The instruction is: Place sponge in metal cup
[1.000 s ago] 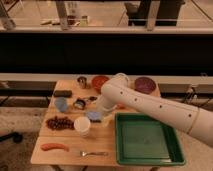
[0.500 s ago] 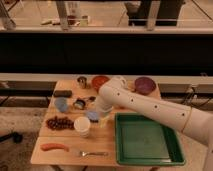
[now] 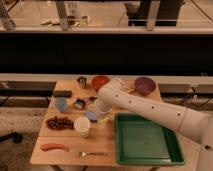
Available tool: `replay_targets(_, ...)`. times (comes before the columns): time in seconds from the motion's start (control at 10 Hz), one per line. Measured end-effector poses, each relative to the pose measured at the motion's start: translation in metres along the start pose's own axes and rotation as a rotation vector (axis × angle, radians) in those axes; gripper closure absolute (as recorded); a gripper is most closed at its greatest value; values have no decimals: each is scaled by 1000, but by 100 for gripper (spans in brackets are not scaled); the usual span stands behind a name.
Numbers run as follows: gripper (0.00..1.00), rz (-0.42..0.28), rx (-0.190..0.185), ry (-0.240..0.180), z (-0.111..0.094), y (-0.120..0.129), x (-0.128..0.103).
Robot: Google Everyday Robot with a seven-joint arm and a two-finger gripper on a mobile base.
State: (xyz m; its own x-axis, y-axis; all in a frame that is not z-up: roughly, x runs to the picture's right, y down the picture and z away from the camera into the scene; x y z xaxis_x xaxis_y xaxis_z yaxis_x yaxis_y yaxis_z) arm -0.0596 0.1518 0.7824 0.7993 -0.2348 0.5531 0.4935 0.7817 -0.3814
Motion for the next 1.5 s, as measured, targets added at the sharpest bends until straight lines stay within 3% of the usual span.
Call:
replay_targets(0.4, 20, 10, 10, 12, 0, -4, 1)
replay_targets(1.0, 20, 71, 23, 26, 16, -14, 16)
replay_targets(1.5, 20, 204, 38, 25, 26, -24, 37)
